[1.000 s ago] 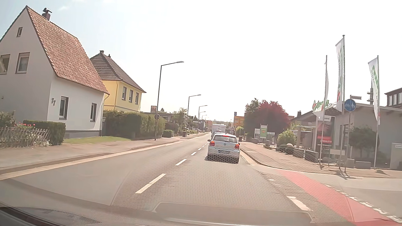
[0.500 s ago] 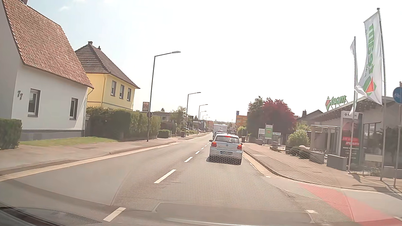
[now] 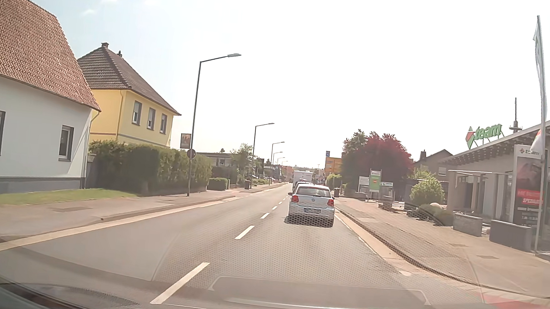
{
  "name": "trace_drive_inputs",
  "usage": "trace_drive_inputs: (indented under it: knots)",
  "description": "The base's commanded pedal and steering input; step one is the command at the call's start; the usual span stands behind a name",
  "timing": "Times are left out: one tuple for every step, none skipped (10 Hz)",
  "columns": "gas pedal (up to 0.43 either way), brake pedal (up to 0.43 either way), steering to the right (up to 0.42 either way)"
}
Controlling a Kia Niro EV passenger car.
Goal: Follow the waypoints while adhering to traffic rules and regulations
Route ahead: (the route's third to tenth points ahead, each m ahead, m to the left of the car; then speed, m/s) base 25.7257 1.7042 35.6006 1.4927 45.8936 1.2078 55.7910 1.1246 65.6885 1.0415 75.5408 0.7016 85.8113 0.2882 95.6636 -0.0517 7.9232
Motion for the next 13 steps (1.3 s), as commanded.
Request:
trace_drive_inputs:
  knots:
    - [0.000,0.000,0.002]
    - [0.000,0.000,0.003]
    - [0.000,0.000,0.004]
    - [0.079,0.000,0.005]
    - [0.118,0.000,0.007]
    - [0.130,0.000,0.009]
    - [0.138,0.000,0.009]
    - [0.150,0.000,0.009]
    - [0.157,0.000,0.009]
    - [0.157,0.000,0.008]
    - [0.157,0.000,0.008]
    - [0.157,0.000,0.008]
    - [0.157,0.000,0.007]
